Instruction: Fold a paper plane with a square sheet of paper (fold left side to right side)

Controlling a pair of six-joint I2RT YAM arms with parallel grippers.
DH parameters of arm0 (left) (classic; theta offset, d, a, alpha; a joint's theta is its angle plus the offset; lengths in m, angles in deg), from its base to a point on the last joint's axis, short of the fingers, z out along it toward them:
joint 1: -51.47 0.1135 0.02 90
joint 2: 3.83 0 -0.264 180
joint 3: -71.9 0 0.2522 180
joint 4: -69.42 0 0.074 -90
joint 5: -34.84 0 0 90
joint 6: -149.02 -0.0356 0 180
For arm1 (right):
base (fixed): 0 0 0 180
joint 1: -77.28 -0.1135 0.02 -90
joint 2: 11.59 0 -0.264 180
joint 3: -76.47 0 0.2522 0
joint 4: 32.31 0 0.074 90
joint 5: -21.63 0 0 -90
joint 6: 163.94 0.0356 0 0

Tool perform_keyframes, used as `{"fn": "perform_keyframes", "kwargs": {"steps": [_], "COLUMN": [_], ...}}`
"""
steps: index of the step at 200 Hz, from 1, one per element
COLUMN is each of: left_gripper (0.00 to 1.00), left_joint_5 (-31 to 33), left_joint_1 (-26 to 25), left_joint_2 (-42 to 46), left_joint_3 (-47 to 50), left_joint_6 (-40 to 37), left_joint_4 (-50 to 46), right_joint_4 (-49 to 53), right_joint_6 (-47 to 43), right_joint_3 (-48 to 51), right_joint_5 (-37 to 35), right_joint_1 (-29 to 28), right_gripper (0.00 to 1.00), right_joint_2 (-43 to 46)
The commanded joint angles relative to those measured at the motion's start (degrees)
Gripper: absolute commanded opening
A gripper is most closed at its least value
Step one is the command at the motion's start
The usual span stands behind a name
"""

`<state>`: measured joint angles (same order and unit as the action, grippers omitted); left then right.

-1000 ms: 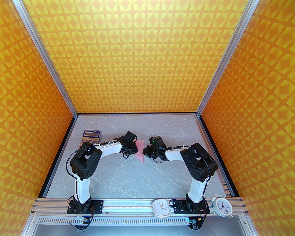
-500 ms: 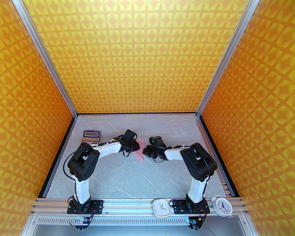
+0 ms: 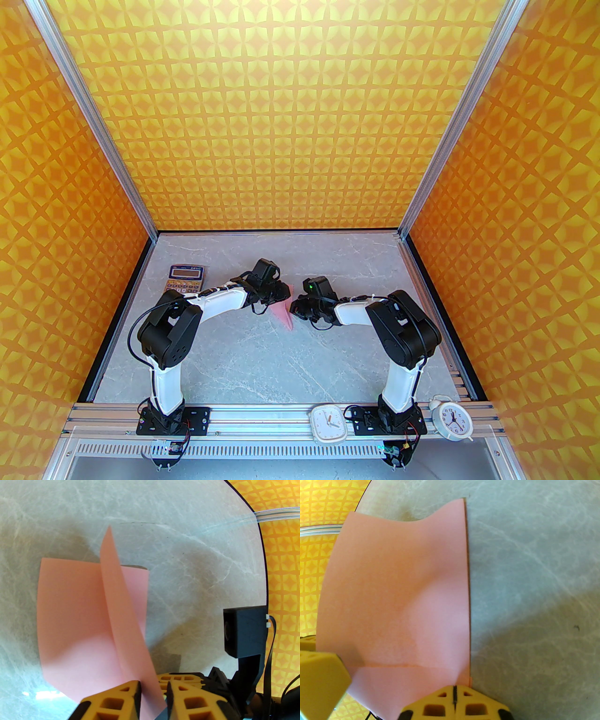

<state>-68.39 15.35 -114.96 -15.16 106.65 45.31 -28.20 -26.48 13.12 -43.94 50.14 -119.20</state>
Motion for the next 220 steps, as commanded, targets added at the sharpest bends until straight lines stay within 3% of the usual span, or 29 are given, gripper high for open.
{"fn": "perform_keyframes", "kwargs": {"steps": [1, 220], "left_gripper": [0.26, 0.29], "left_joint_5": [-1.3, -6.0], "left_joint_1": [-0.4, 1.1], "left_joint_2": [-0.1, -4.7], "left_joint_3": [-1.6, 2.3], "left_joint_6": [0.4, 6.8], "left_joint_4": [1.8, 15.3], "right_joint_4": [4.1, 0.6], "right_joint_6": [-1.2, -0.2], "right_joint_3": [0.1, 1.4], "right_joint_5": [-1.2, -0.7], "right_joint_1": [0.1, 0.1], "right_gripper": [0.0, 0.0], "right_joint_2": [-2.7, -1.8]}}
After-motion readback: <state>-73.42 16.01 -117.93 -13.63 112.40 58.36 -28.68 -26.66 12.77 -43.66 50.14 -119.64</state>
